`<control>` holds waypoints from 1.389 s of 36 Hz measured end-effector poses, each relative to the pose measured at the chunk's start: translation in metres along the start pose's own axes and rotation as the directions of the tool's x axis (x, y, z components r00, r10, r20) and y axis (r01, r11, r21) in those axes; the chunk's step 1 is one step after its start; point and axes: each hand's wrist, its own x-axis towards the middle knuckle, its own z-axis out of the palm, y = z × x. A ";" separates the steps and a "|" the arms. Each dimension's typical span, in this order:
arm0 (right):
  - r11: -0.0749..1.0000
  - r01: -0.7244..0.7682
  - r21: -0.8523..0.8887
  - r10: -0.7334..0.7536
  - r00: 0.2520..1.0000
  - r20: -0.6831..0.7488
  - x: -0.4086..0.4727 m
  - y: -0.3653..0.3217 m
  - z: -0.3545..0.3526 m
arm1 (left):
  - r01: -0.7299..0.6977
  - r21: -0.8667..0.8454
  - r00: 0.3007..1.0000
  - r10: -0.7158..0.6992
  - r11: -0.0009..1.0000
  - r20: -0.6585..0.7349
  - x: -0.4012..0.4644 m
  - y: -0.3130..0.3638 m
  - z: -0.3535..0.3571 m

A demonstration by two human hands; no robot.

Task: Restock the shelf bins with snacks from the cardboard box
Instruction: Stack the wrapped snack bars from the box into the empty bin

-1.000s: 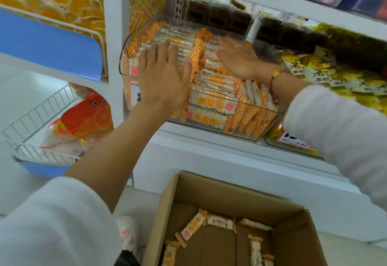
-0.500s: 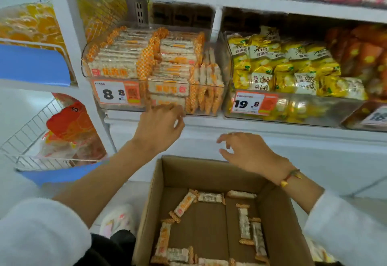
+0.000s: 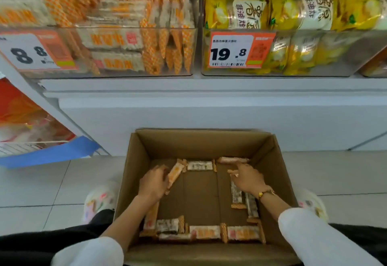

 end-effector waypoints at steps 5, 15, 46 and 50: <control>0.916 -0.269 0.299 0.232 0.960 0.154 0.035 0.017 0.057 | 0.047 0.000 0.996 -0.047 0.999 0.071 0.034 0.002 0.025; 0.999 0.031 -0.031 -0.035 0.991 -0.133 0.034 -0.002 0.089 | 0.215 0.133 0.966 -0.231 0.967 0.118 0.063 -0.001 0.083; 0.904 0.111 -0.412 -0.170 0.979 -0.109 0.047 0.036 0.078 | -0.371 0.371 0.893 0.219 0.851 0.393 0.072 0.064 0.096; 0.983 0.111 -0.145 -0.133 0.980 -0.151 0.031 0.029 0.055 | -0.291 0.345 0.913 0.152 0.892 0.377 0.060 0.067 0.085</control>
